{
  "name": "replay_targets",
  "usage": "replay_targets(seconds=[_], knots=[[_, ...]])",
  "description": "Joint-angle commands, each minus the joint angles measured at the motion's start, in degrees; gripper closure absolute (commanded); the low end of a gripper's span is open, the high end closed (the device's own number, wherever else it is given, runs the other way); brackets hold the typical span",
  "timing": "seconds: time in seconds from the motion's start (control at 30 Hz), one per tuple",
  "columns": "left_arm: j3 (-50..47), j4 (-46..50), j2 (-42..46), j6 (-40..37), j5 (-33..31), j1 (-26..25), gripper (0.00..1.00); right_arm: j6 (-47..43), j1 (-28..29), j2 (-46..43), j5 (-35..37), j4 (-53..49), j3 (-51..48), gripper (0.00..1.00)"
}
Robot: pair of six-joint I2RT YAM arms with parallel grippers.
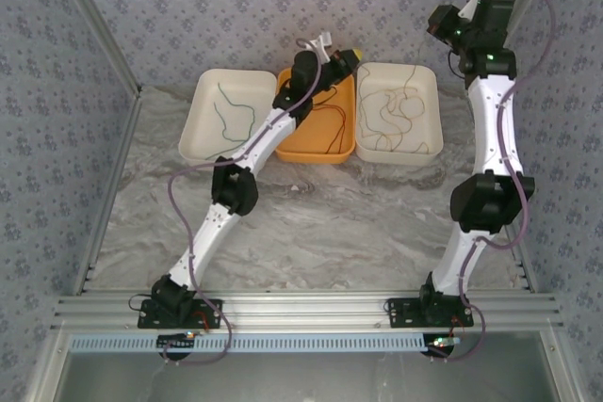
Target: Untangle the cables
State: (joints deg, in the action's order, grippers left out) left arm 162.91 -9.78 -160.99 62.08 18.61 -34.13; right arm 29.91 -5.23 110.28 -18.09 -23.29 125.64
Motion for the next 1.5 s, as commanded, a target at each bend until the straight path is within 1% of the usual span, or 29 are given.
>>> replay_targets(seconds=[0.0, 0.23, 0.53, 0.57, 0.6, 0.63, 0.67, 0.7, 0.77, 0.9, 1.07, 1.13, 1.27, 1.33, 1.47], knots=[[1.5, -6.8, 0.0, 1.9, -0.2, -0.7, 1.00, -1.2, 0.3, 1.4, 2.3, 2.9, -2.3, 1.00], [1.5, -5.1, -3.9, 2.3, -0.4, -2.9, 1.00, -0.3, 0.5, 4.4, 5.8, 0.8, -5.8, 1.00], [1.4, -3.7, -7.4, 2.4, -2.1, -6.2, 1.00, 0.4, -0.3, 13.8, 6.4, -7.5, -2.4, 1.00], [1.4, -3.4, -7.5, 2.5, -2.3, -6.4, 0.97, 0.6, -0.5, 14.7, 6.2, -8.2, -2.0, 1.00], [1.4, -3.2, -7.7, 2.6, -2.4, -6.5, 0.84, 0.7, -0.5, 15.5, 5.7, -8.5, -1.9, 1.00], [1.4, -2.8, -7.9, 2.6, -2.4, -6.6, 0.70, 0.7, -0.4, 15.8, 5.6, -8.8, -1.8, 0.98], [1.4, -2.3, -8.0, 2.8, -2.5, -6.6, 0.55, 0.7, -0.5, 16.2, 5.6, -9.1, -1.8, 0.91], [1.4, -1.6, -8.0, 2.7, -2.6, -6.7, 0.49, 0.5, -0.5, 16.4, 5.6, -9.4, -1.9, 0.83], [1.4, -0.9, -7.8, 2.6, -2.5, -6.6, 0.46, 0.5, -0.4, 16.0, 5.9, -9.4, -2.4, 0.73], [1.6, -0.7, -6.9, 2.7, -2.2, -6.6, 0.47, 0.2, -0.4, 14.2, 7.6, -9.6, -3.3, 0.64], [1.6, 1.7, -4.1, 1.2, -1.8, -6.6, 0.48, -0.2, -0.4, 10.9, 9.9, -9.7, -4.6, 0.56], [1.6, 3.0, -2.4, 0.2, -1.7, -6.6, 0.46, -0.4, -0.5, 9.3, 10.7, -9.8, -5.0, 0.54], [1.9, 10.9, 2.7, -5.6, -2.2, -6.6, 0.41, -0.7, -0.4, 2.4, 12.7, -7.1, -10.3, 0.54], [1.8, 16.5, 6.0, -8.8, -4.1, -6.6, 0.41, -1.1, -0.2, -1.9, 13.8, -5.0, -14.7, 0.53], [1.2, 29.0, 12.4, -13.9, -9.2, -5.4, 0.44, -1.5, 0.0, -13.3, 15.3, 0.9, -27.3, 0.52]])
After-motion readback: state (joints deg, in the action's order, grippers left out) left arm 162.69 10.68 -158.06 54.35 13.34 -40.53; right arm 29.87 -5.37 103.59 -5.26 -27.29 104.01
